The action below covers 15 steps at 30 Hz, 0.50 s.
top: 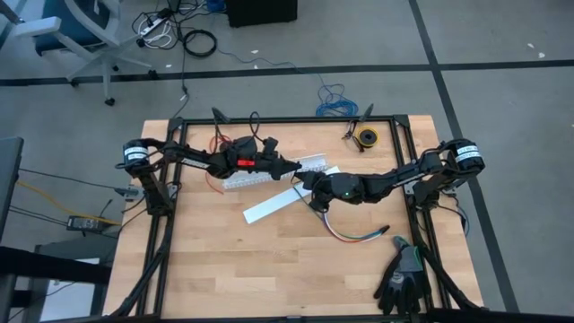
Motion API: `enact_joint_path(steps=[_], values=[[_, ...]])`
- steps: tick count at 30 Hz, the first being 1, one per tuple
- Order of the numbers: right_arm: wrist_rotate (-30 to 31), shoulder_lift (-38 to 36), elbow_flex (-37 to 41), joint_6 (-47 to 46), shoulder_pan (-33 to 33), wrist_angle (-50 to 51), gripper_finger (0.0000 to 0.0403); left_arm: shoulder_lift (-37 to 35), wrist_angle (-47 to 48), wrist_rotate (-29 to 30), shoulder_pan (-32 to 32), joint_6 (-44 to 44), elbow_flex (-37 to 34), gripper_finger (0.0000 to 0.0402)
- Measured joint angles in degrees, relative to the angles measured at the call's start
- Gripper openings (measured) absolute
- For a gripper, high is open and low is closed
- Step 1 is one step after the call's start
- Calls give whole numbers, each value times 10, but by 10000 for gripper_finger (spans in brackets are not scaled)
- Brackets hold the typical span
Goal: Ziptie cables
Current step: Prepare the black zip tie
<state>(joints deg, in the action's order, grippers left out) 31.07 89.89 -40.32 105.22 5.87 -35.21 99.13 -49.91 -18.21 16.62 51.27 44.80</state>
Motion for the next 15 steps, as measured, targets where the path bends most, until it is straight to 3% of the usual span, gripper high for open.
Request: enact_joint_path(steps=[15], values=[[-36, 0, 0, -2, 0, 2, 22, 0, -25, 0, -12, 4, 0, 1]])
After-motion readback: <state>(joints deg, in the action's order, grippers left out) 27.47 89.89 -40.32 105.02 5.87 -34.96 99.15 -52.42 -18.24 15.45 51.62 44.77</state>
